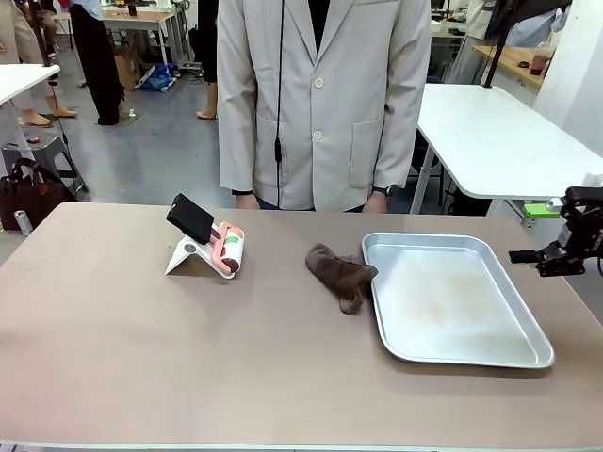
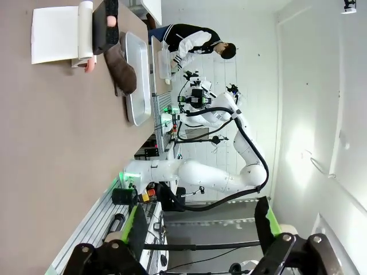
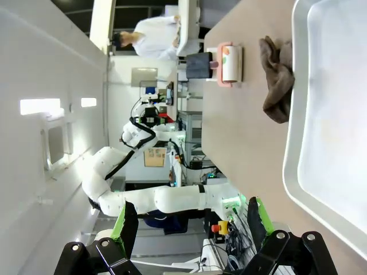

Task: Clean the surface of the table.
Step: Return the Lint Roller and towel to their original positions.

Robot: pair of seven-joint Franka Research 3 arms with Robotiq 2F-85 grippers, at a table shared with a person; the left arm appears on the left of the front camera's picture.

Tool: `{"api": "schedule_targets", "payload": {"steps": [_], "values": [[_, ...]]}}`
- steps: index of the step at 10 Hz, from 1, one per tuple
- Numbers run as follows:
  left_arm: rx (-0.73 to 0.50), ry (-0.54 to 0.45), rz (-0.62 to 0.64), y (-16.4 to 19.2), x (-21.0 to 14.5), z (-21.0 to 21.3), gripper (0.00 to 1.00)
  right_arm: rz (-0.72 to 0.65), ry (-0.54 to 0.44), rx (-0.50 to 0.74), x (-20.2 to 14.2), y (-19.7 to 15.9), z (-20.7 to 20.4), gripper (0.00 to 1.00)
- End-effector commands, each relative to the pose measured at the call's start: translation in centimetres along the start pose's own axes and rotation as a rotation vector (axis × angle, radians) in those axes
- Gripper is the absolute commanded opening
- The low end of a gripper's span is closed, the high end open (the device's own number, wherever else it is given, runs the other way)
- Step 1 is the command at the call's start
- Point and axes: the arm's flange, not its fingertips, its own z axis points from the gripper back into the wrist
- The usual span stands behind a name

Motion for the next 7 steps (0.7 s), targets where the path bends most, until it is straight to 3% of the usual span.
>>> {"api": "schedule_targets", "payload": {"steps": [1, 7], "values": [[-0.007, -0.008, 0.0, 0.0, -0.3, 0.04, 0.97, 0.001, -0.001, 0.005, -0.02, 0.11, 0.04, 1.0], [-0.007, -0.008, 0.0, 0.0, -0.3, 0.04, 0.97, 0.001, -0.001, 0.005, -0.02, 0.11, 0.04, 1.0]]}}
